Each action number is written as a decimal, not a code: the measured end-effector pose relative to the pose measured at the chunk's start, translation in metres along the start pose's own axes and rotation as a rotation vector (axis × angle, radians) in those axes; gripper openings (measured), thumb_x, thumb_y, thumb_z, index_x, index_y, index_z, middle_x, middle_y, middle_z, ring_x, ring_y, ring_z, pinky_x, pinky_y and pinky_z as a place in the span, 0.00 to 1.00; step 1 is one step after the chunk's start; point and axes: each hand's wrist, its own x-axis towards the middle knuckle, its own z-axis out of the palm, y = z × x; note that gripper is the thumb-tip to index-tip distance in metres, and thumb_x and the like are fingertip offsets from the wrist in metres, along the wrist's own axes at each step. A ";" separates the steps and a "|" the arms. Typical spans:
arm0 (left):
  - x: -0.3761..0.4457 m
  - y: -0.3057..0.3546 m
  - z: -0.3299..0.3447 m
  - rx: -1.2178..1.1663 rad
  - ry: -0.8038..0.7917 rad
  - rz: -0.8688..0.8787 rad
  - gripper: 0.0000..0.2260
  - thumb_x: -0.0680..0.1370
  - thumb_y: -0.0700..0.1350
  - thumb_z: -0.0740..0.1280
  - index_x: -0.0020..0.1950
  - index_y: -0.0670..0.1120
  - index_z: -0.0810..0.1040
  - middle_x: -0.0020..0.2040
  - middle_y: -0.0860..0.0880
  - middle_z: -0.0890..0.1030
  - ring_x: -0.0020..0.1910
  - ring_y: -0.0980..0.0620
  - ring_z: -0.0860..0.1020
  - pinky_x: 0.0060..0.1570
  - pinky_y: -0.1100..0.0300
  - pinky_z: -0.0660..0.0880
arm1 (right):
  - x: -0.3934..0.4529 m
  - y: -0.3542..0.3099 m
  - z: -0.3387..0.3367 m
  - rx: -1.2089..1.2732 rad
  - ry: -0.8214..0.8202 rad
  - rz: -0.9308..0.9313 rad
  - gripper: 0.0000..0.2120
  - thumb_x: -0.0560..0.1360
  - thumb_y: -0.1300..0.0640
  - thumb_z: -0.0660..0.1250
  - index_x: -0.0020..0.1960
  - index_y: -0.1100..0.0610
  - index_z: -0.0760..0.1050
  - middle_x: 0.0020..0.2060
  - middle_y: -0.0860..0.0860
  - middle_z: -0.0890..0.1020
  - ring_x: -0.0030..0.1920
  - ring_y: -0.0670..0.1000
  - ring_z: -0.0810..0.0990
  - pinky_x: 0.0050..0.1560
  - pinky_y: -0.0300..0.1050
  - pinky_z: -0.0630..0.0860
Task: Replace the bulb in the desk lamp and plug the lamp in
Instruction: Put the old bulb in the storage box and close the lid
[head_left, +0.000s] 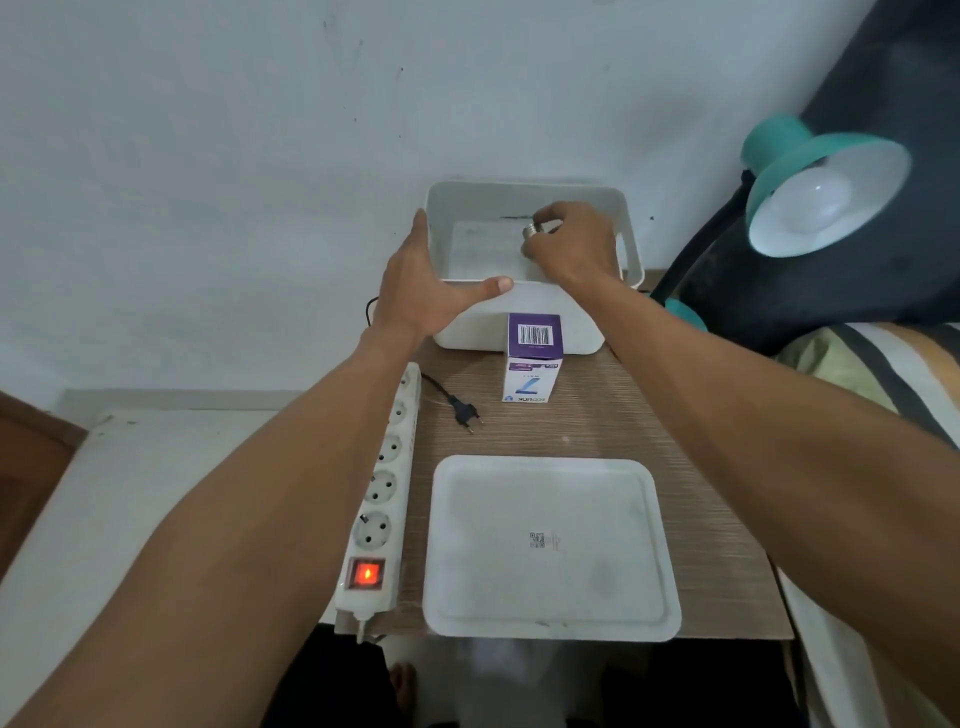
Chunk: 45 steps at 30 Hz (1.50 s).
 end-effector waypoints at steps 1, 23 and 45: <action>0.000 -0.001 0.000 0.003 0.004 0.003 0.46 0.61 0.71 0.79 0.72 0.52 0.67 0.63 0.54 0.79 0.61 0.52 0.79 0.58 0.51 0.82 | 0.001 0.001 0.001 -0.029 -0.033 0.007 0.18 0.70 0.50 0.71 0.59 0.49 0.81 0.51 0.50 0.84 0.50 0.52 0.82 0.52 0.48 0.80; -0.076 0.018 -0.007 0.064 0.065 -0.082 0.43 0.67 0.74 0.72 0.74 0.51 0.67 0.69 0.50 0.74 0.69 0.49 0.72 0.63 0.48 0.77 | -0.072 0.006 -0.070 0.098 0.173 -0.094 0.13 0.72 0.54 0.66 0.56 0.51 0.80 0.46 0.46 0.83 0.46 0.47 0.81 0.50 0.44 0.78; -0.317 0.016 0.034 0.369 -0.246 -0.318 0.46 0.76 0.72 0.64 0.85 0.50 0.49 0.85 0.44 0.43 0.84 0.44 0.44 0.81 0.48 0.49 | -0.317 0.172 -0.031 -0.244 -0.110 0.107 0.34 0.73 0.38 0.68 0.74 0.51 0.67 0.76 0.58 0.62 0.76 0.60 0.58 0.76 0.60 0.57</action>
